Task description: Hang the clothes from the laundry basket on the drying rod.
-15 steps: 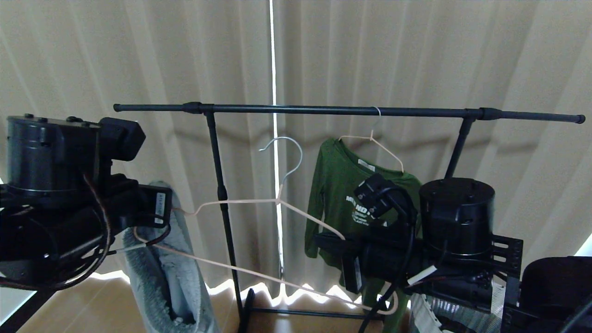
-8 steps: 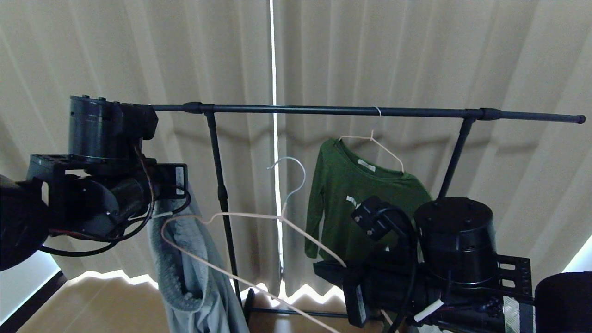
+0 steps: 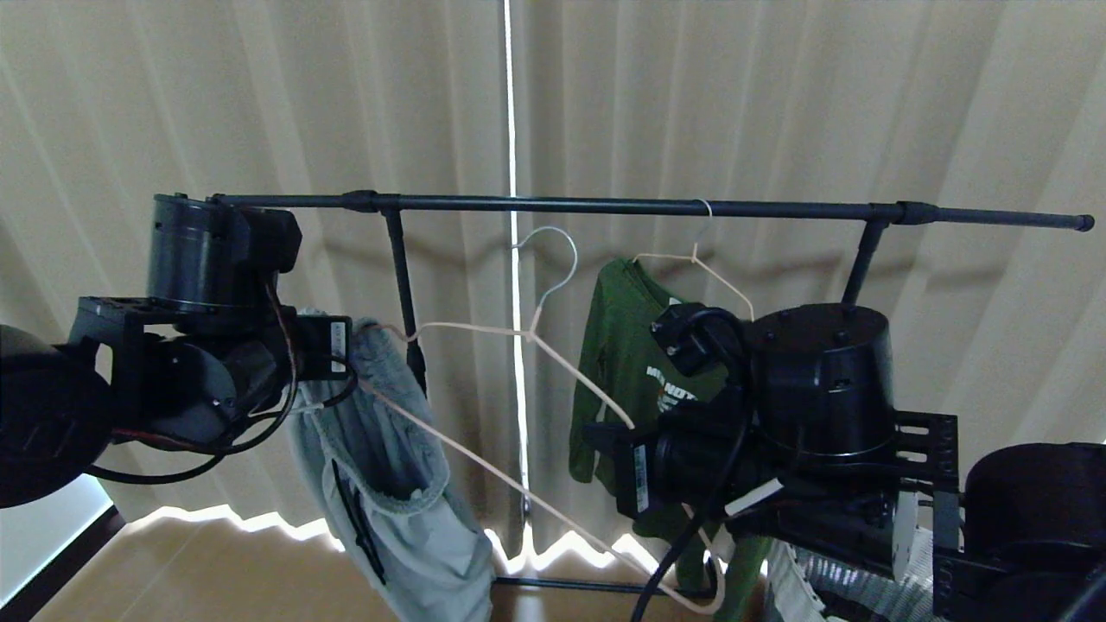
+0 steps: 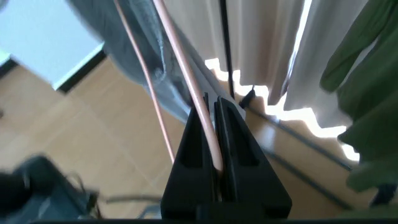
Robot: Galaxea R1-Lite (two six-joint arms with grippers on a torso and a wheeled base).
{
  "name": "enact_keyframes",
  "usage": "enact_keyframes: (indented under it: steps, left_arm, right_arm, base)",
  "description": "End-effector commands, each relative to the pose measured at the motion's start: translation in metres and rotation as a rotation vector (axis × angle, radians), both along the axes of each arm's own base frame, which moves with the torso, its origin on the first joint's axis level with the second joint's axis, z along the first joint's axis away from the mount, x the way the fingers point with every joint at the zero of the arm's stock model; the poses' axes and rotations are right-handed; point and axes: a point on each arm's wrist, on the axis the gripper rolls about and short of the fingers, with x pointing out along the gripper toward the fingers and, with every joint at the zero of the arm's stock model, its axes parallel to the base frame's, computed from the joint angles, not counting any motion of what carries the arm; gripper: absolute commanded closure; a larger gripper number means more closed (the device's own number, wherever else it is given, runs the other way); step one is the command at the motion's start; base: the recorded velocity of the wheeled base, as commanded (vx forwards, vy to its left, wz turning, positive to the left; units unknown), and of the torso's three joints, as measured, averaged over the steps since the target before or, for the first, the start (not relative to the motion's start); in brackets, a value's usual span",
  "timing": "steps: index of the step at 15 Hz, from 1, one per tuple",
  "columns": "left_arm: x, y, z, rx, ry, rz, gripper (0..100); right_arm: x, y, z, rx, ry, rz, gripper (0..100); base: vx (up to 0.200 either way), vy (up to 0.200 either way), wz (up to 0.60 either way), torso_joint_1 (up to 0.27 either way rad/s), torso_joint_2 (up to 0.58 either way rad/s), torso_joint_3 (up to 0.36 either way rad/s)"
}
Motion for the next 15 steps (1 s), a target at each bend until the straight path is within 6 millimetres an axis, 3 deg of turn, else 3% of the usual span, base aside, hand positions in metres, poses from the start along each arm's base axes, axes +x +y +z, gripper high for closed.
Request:
enact_keyframes:
  steps: [1, 6, 11, 15]
  left_arm:
    - [-0.004, -0.01, 0.002, -0.005, -0.009, -0.038, 100]
    - [-0.015, -0.03, 0.018, -0.022, -0.057, -0.123, 100]
    - [-0.05, -0.05, 0.031, -0.027, -0.077, -0.366, 100]
    - [-0.085, -0.036, 0.037, -0.041, -0.081, -0.666, 100]
  right_arm:
    - [0.009, 0.009, -0.005, -0.007, 0.005, -0.003, 100]
    - [0.016, 0.018, -0.015, -0.026, 0.018, -0.002, 100]
    - [0.015, 0.017, -0.018, -0.038, 0.024, 0.003, 100]
    - [0.015, 0.013, -0.018, -0.058, 0.013, 0.003, 100]
  base:
    - [0.0, 0.0, 0.0, 0.0, 0.0, 0.0]
    - [0.0, 0.0, 0.0, 0.0, 0.0, 0.0]
    - [0.0, 0.0, 0.0, 0.0, 0.0, 0.0]
    - [0.0, 0.0, 0.0, 0.0, 0.0, 0.0]
